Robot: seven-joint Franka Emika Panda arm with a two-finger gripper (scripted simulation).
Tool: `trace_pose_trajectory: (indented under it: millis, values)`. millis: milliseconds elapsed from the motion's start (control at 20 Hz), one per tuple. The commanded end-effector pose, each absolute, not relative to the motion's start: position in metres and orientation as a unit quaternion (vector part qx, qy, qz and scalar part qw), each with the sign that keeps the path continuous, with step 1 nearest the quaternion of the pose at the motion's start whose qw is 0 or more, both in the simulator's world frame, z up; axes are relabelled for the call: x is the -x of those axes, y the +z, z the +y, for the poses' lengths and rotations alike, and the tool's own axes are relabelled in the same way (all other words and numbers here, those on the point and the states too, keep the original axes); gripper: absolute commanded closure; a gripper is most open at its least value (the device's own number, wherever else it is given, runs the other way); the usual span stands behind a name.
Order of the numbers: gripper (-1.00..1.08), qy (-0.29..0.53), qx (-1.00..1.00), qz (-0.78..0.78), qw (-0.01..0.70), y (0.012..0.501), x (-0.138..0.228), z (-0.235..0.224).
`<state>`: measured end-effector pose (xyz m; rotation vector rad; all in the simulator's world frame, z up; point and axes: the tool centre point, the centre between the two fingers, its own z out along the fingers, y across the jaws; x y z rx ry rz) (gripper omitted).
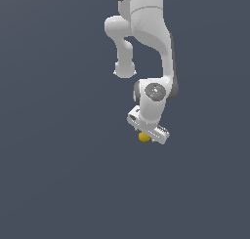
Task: Pick up the object and move it to a goal position.
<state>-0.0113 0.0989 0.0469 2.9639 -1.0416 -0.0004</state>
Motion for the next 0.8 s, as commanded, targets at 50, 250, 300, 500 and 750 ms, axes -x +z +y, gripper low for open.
trace_pose_trajectory:
  millis: [50,250,300,500,750]
  values:
    - [-0.92,0.0,-0.943,-0.332,0.0,0.0326,0.0114,0.0989]
    - [-0.92,0.0,-0.943,-0.332,0.0,0.0282,0.0105,0.0992]
    - [1.08,0.0,-0.943,-0.332,0.0,0.0282,0.0105,0.0992]
    - [1.08,0.0,-0.943,-0.332,0.0,0.0282,0.0105,0.0992]
    - [1.08,0.0,-0.943,-0.332,0.0,0.0282,0.0105,0.0992]
